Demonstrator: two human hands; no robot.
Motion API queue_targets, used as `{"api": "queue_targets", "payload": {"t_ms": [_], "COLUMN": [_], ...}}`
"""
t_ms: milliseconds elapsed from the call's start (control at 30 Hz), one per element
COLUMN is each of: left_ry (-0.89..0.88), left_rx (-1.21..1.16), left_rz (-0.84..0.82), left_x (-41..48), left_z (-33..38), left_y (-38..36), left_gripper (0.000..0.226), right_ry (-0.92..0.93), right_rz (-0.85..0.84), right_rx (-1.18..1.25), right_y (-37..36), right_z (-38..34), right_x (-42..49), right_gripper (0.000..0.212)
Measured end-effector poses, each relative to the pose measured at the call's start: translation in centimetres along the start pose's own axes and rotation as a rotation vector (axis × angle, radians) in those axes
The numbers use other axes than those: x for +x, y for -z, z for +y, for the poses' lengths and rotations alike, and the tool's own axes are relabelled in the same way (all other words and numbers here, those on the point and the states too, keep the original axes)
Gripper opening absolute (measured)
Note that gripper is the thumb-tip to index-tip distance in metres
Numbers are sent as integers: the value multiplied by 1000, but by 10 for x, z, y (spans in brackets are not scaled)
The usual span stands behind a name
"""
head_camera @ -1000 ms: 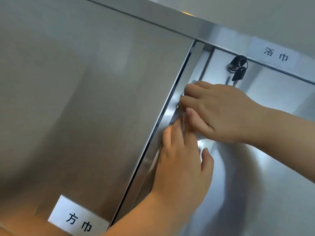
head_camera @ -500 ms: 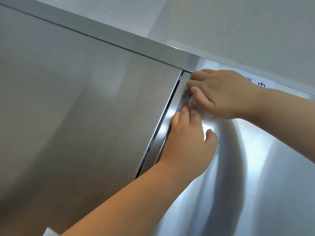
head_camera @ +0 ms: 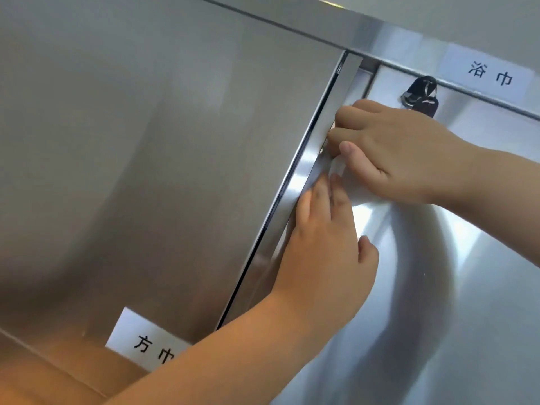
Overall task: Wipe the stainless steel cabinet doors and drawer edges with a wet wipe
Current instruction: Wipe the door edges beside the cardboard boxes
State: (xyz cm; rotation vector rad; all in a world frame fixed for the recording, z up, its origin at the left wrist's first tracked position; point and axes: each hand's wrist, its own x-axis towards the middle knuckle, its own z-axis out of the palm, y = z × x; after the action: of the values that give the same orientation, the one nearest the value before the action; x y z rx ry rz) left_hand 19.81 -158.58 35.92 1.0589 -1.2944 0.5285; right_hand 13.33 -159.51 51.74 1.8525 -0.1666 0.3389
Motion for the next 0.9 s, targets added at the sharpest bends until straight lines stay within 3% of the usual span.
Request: {"api": "queue_targets", "payload": {"t_ms": [167, 300, 467, 633, 900], "left_ry": [45, 88, 137, 272, 242], "left_rx": [44, 103, 172, 190, 123], "left_rz": [-109, -169, -296, -209, -143], "left_x": [-68, -124, -185, -190, -212], "left_z": [-18, -35, -53, -40, -53], "left_y": [1, 7, 11, 1, 8], "left_gripper": [77, 74, 81, 63, 59], "right_ry": [136, 245, 303, 302, 264], "right_rz": [-65, -148, -149, -179, -195], "right_rx": [109, 206, 273, 301, 317], "right_y": [-19, -40, -64, -71, -74], "right_z": [-47, -92, -149, -174, -191], "right_x": [-21, -39, -66, -71, -77], "right_gripper": [48, 53, 46, 44, 45]}}
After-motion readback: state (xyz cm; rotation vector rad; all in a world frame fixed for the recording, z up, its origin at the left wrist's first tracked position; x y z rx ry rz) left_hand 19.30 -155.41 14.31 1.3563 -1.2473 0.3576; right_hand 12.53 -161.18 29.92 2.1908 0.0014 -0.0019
